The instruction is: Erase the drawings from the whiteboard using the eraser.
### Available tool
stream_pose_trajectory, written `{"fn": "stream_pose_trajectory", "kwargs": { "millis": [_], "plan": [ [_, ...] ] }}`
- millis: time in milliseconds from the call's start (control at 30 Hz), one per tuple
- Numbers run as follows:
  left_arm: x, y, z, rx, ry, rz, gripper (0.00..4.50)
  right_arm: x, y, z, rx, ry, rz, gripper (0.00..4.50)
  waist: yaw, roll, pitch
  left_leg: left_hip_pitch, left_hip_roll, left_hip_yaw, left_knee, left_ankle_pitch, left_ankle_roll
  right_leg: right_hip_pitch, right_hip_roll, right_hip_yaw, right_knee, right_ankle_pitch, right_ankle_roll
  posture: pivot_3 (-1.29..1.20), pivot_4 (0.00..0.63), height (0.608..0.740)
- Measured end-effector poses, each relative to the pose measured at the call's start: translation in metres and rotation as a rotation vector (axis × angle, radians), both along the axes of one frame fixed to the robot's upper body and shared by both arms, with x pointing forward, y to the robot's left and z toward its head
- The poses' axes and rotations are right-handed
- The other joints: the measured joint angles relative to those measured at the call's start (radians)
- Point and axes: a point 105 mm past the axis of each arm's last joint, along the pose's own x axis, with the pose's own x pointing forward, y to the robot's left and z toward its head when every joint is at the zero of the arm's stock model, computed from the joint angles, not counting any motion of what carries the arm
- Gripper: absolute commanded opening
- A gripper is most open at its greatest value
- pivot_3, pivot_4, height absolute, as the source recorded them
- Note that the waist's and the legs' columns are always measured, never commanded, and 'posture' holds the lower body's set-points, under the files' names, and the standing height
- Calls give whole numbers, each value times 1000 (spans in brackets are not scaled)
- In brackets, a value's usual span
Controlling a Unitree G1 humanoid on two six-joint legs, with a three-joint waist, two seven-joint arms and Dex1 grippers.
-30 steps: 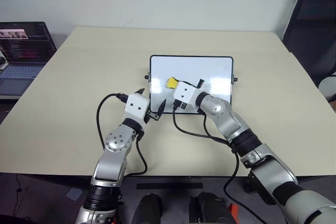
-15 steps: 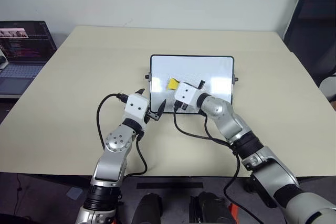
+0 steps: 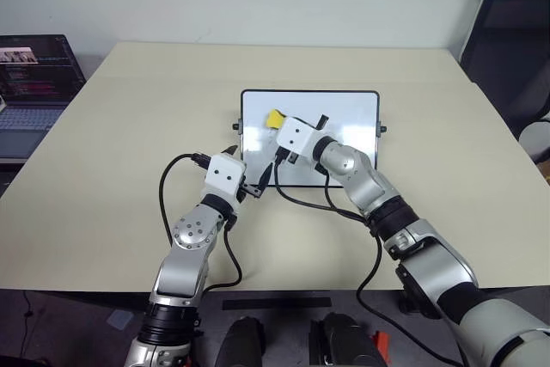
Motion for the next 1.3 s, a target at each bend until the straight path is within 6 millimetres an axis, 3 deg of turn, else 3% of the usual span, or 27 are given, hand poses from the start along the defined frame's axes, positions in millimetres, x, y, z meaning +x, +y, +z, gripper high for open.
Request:
{"fn": "stream_pose_trajectory", "kwargs": {
  "millis": [233, 633, 800, 967, 1067, 1167, 1300],
  "plan": [
    [-3, 1, 1, 1, -4, 3, 4500, -18, 4, -21, 7, 51, 42, 869, 0, 0, 0, 0, 0, 0, 0, 0, 0, 0, 0, 0, 0, 0, 0, 0, 150, 740],
    [-2, 0, 2, 3, -7, -3, 4500, -36, -17, -38, -36, 106, 31, 869, 5, 0, 0, 0, 0, 0, 0, 0, 0, 0, 0, 0, 0, -2, 3, 0, 150, 740],
    [-1, -3, 5, 4, -14, -12, 4500, -30, -14, -30, -9, 85, 14, 869, 4, 0, 0, 0, 0, 0, 0, 0, 0, 0, 0, 0, 0, -2, 4, 0, 150, 740],
    [0, -3, 4, 5, -11, -13, 4500, -3, -15, 16, 54, -18, -49, 869, 1, 0, 1, -1, 0, 0, -1, 0, 0, -1, 0, 0, 0, 0, 0, 0, 150, 740],
    [0, -3, 4, 5, -10, -13, 4500, 2, -8, 31, 62, -49, -39, 869, 0, 0, 0, -4, 0, 0, -2, 0, -1, -5, 0, 0, -1, 0, 0, 0, 150, 740],
    [0, -3, 3, 6, -10, -12, 4500, 2, 1, 31, 21, -28, -4, 869, 1, 0, 0, -13, 0, 0, -2, 0, -1, -14, 0, 0, 2, 0, -1, 0, 150, 740],
    [-1, -2, 2, 4, -7, -8, 4500, -12, 15, 7, -182, 101, 114, 869, 2, 0, 0, -16, 0, 0, -1, 0, -1, -17, 0, 0, 2, 0, -1, 0, 150, 740]
  ]
}}
